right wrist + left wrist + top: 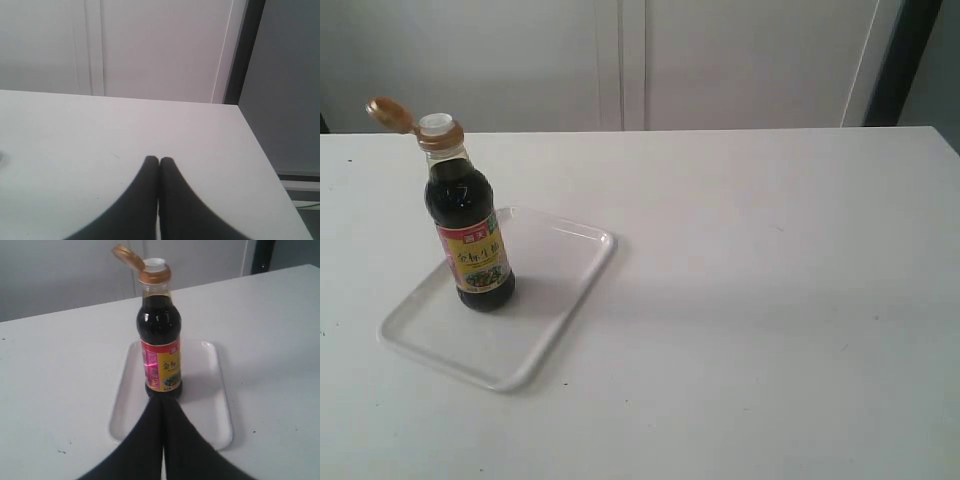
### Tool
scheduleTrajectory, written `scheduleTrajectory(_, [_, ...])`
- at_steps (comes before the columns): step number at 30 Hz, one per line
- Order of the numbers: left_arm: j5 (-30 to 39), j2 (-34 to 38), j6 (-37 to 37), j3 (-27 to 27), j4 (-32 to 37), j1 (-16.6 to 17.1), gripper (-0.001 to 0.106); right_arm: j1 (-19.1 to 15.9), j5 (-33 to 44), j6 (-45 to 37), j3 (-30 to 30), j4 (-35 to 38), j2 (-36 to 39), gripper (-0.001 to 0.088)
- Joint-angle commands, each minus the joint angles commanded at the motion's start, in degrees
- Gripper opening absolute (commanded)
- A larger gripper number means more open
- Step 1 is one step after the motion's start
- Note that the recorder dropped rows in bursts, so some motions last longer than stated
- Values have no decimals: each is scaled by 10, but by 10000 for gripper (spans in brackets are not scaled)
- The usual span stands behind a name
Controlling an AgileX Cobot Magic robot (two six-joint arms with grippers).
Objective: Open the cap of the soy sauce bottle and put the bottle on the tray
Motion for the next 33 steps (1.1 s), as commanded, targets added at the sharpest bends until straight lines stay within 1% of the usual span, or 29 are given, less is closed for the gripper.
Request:
scheduleTrajectory(4, [0,-29,2,26,-9,26,0,0,0,0,0,0,0,0])
scheduleTrajectory(8, [-12,-53,2,67,-9,47,0,0,0,0,0,0,0,0])
scheduleTrajectory(14, [-27,-53,-1,123,-7,80,0,0,0,0,0,0,0,0])
scheduleTrajectory(19, [-35,-53,-1,155,0,82,0,0,0,0,0,0,0,0])
scheduleTrajectory(22, [-35,-53,-1,183,9,82,0,0,0,0,0,0,0,0])
scheduleTrajectory(33, [-61,-53,6,186,10,82,0,0,0,0,0,0,0,0])
